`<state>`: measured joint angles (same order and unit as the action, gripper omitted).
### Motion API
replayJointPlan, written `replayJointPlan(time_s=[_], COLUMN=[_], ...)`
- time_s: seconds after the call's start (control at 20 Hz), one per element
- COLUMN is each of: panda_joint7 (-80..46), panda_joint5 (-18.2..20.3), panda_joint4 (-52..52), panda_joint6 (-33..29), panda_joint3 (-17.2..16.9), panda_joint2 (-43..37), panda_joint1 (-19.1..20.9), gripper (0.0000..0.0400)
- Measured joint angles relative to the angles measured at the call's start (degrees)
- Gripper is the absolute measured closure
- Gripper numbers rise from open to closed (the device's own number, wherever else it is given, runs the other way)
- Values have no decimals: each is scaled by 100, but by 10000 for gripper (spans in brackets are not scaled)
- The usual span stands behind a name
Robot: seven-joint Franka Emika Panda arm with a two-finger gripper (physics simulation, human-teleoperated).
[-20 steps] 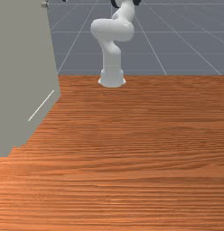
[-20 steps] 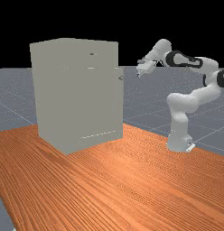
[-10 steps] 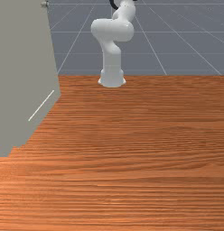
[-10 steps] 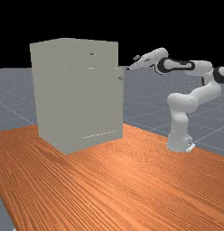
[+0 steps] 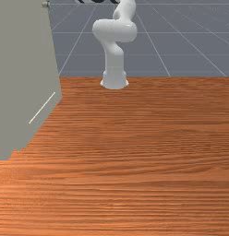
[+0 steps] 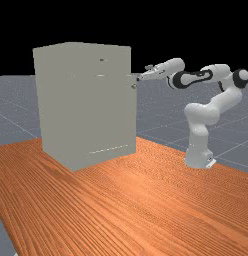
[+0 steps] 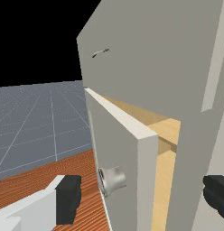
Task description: Open the cabinet door
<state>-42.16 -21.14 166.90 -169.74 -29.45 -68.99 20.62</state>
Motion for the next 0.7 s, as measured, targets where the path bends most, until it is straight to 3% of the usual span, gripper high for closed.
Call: replayJointPlan(time_s=[0.25, 0.3, 0.5, 0.7], panda_joint7=[-140, -219, -376, -630], panda_joint5=[30, 86, 161, 270], panda_joint4=[-271, -369, -354, -293], panda_joint6=[-913, -1063, -1203, -1108], panda_joint3=[-25, -52, 96, 424], panda_joint2=[1392, 1611, 1715, 1679], panda_joint1=[-175, -93, 47, 232], gripper=[0, 28, 42, 9])
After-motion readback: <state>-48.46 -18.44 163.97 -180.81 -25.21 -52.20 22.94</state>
